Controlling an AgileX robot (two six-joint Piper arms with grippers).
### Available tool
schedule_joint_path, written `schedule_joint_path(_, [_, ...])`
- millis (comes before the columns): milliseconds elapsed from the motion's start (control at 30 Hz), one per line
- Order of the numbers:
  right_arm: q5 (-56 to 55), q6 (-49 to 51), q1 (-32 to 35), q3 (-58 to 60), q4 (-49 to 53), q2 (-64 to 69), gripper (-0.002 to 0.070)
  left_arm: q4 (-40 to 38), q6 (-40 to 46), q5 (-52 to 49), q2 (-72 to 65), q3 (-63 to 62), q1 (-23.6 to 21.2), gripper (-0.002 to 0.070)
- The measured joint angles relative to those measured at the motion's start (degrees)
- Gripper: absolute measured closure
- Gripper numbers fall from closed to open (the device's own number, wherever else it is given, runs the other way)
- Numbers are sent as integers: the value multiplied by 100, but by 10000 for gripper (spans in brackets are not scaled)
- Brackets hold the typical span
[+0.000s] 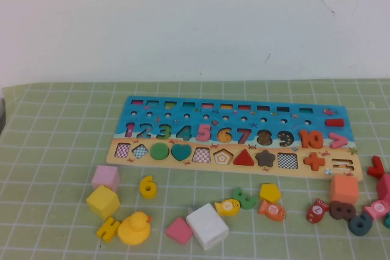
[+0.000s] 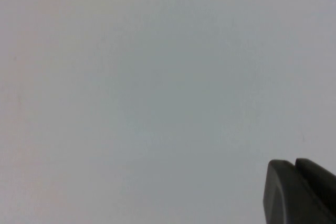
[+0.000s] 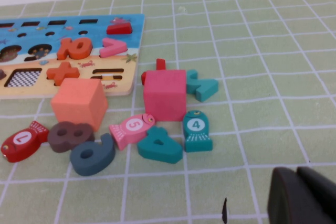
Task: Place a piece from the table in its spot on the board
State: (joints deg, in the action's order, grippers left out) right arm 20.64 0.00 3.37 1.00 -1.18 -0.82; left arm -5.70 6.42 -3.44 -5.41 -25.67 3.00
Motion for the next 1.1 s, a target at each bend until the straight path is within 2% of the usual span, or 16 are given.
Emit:
schedule_joint_path(200, [0,0,0,0,0,0,679,33,200,-1150,-859,-916,0,677])
schedule_joint_path(467, [0,0,0,0,0,0,678,-18,61,-1480,-1800,-955,0,677])
schedule_joint_path(633, [0,0,0,0,0,0,679,-450,-31,-2736,-3015,-1686,0,677])
schedule_joint_path(800, [0,0,0,0,0,0,679,-1101,644,-3998,-4392,-2783,0,677])
schedule_joint_path(933, [0,0,0,0,0,0,679,-1691,1272,-4071,-5207,-3201,4,677])
schedule_joint_path(1100, [0,0,0,0,0,0,679,-1940,1477,-3627,-6101,-3340,18,677])
